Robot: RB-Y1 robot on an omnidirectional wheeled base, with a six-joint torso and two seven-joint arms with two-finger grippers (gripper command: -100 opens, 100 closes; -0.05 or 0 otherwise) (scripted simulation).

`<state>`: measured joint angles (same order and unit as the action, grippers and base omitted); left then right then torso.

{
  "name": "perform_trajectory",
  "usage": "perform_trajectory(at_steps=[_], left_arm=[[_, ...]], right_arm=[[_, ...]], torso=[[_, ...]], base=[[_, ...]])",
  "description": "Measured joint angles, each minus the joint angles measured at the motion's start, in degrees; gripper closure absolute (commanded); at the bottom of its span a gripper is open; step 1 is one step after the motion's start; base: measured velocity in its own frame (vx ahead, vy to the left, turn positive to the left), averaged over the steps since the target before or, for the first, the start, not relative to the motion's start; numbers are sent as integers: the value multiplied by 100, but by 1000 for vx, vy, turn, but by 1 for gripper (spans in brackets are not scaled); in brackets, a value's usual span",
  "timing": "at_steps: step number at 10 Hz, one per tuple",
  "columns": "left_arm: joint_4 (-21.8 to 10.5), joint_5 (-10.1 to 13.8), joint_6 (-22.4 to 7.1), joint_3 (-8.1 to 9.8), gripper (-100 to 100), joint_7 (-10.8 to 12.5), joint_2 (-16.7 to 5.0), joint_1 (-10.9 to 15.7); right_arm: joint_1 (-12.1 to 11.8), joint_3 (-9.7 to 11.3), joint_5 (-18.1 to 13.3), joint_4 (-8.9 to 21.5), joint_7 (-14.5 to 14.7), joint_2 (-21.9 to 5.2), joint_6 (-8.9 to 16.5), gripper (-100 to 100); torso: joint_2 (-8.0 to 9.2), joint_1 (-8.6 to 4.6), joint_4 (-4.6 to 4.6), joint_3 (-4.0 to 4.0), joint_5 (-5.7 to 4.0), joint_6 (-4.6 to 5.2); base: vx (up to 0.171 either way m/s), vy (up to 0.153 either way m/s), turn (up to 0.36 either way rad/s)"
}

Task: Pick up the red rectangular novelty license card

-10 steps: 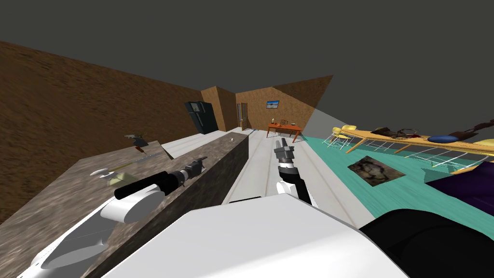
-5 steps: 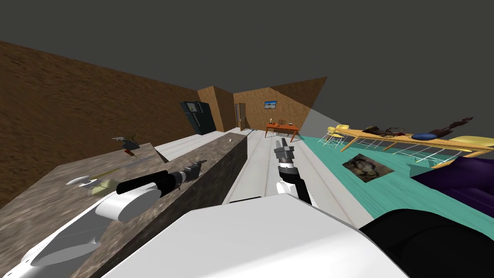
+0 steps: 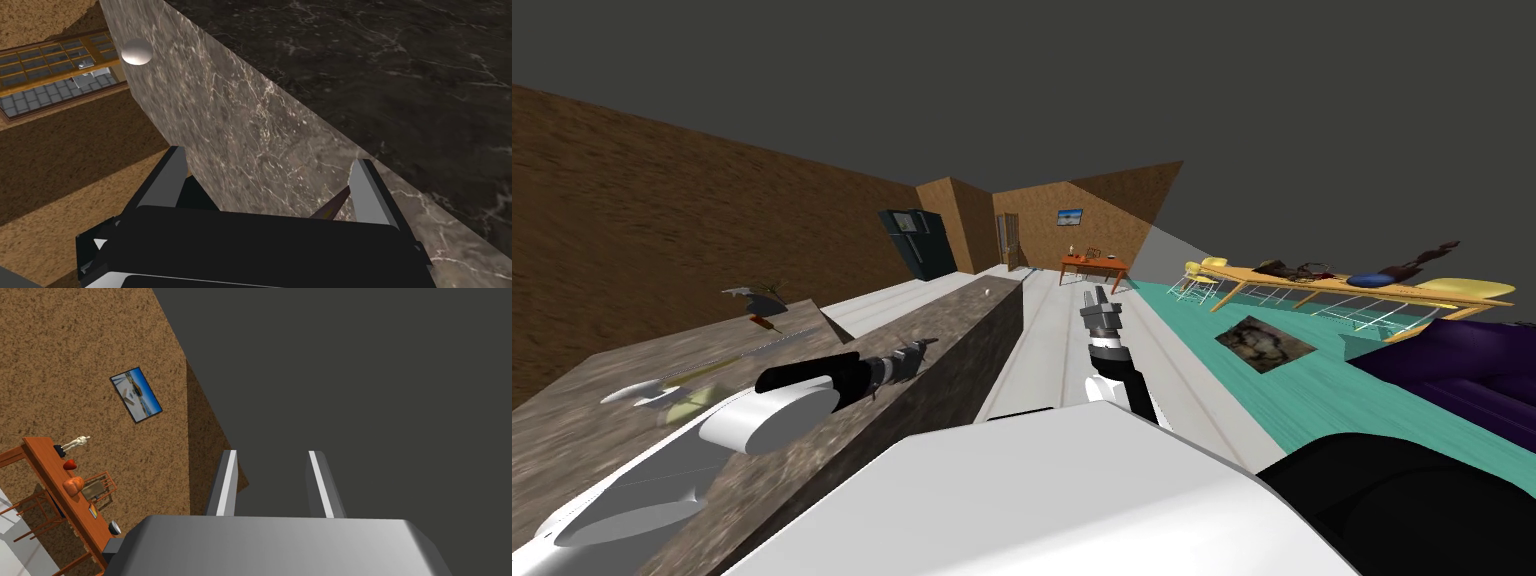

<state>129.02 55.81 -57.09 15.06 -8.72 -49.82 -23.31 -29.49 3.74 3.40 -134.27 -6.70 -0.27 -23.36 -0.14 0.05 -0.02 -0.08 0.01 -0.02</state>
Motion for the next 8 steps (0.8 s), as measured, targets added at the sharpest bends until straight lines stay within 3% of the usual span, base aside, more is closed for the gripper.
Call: perform_trajectory(at_steps=[8], left_arm=[[-281, 465, -1245, 169, -100, -168, -606, 60]], right_arm=[[0, 0, 0, 0, 0, 0, 0, 0]], torso=[[-1, 7, -1, -1, 2, -3]], base=[[54, 21, -49]])
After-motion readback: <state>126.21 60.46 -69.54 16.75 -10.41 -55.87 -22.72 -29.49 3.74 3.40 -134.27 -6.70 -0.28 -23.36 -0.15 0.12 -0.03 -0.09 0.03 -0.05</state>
